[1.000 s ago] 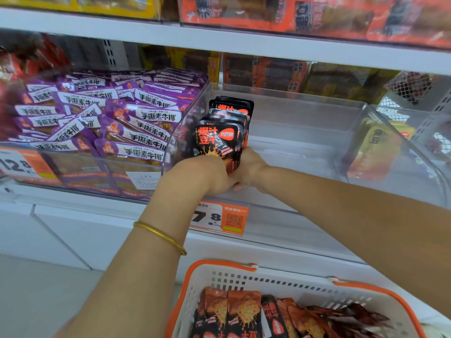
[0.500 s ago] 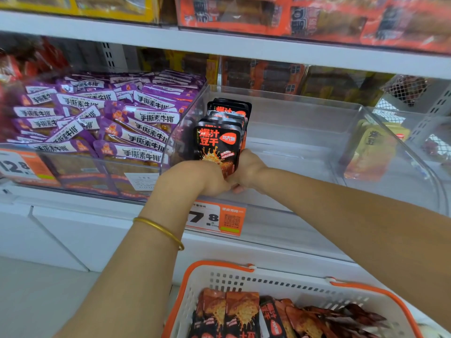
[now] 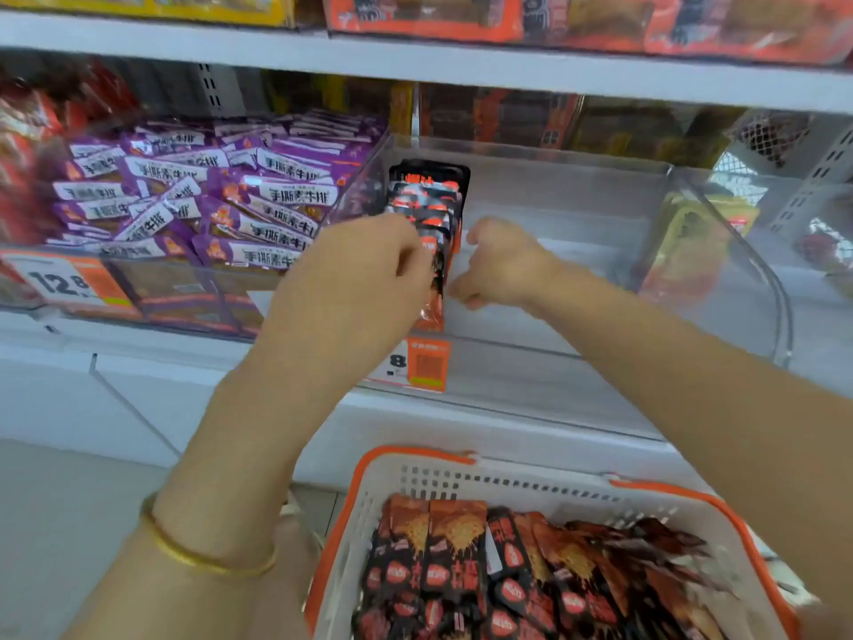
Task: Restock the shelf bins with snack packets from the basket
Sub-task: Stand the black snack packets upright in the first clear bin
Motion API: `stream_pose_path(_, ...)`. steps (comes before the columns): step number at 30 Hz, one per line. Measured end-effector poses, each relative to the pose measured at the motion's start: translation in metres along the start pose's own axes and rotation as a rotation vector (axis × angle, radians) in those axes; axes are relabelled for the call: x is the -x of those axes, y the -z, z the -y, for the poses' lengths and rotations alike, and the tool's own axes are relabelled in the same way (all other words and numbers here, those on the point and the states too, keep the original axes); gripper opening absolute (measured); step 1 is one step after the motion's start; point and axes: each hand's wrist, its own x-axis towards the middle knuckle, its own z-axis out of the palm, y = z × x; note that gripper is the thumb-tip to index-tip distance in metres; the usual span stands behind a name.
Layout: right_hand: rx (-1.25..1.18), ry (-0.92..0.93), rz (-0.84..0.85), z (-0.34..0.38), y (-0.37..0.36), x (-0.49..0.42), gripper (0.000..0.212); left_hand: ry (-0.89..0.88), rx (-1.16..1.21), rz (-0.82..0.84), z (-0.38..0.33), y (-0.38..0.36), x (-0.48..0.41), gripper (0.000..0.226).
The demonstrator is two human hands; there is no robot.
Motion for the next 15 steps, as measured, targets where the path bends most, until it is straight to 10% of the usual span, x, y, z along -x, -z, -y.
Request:
stream_pose_path(6,-0.519,0.115,0.204,-0.042,-0.004,0.131,0.015,0.091,-0.017,0.941,0.002,-0.039,0.067,0.032)
stream_pose_path(9,-0.168,-0.049,0.451,-0.093,-0.068,0.127,0.012,0.109,-0.147,1.034,0.009,-0.084,0.075,0.030)
stream_pose_path(15,0.557,0.116,0.510,-0.190,-0.222,0.102,0.088,0.092,-0.253,1.007,0.020,-0.114,0.087,0.023)
